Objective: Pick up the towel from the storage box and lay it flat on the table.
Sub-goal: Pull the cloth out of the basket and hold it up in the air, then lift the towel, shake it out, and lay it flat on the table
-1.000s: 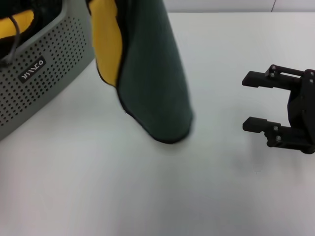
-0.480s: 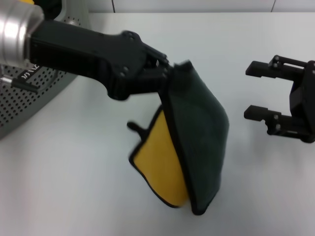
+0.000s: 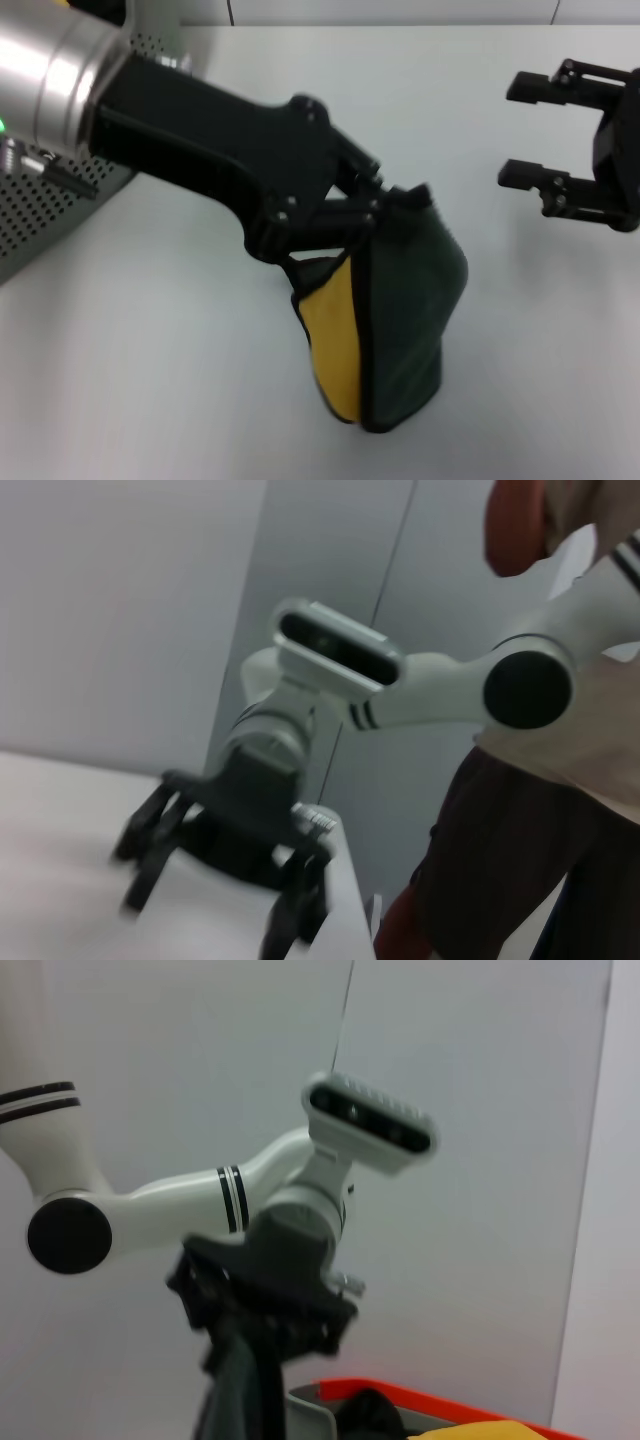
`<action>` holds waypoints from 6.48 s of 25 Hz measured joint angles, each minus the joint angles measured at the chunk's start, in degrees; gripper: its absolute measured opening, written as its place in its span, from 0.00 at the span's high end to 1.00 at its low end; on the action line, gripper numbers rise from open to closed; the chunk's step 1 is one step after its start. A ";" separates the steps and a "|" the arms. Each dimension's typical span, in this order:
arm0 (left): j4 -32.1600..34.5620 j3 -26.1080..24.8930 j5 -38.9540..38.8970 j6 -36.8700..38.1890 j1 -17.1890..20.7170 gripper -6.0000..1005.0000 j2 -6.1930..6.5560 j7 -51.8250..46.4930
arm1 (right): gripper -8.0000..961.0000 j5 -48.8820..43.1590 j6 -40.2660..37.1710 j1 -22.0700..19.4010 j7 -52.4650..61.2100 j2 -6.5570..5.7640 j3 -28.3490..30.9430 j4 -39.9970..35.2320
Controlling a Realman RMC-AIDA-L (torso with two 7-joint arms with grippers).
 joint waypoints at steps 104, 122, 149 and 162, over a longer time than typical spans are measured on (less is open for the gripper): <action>6.70 -7.54 0.89 0.26 7.45 0.98 -2.91 11.64 | 0.97 -10.18 14.01 -5.56 11.22 2.96 -12.30 -24.49; 3.85 -8.30 -9.94 5.36 25.96 0.98 -1.02 19.38 | 0.98 5.83 -15.12 -19.30 35.47 3.14 -2.30 -49.79; -10.88 -7.34 -11.94 5.34 29.41 0.98 -0.66 34.04 | 0.98 1.53 -14.63 -15.98 47.60 0.76 2.97 -34.88; -17.34 -7.89 -9.80 5.17 25.72 0.98 -1.47 37.73 | 0.98 -15.96 -15.00 -0.93 63.73 -2.60 3.93 -45.35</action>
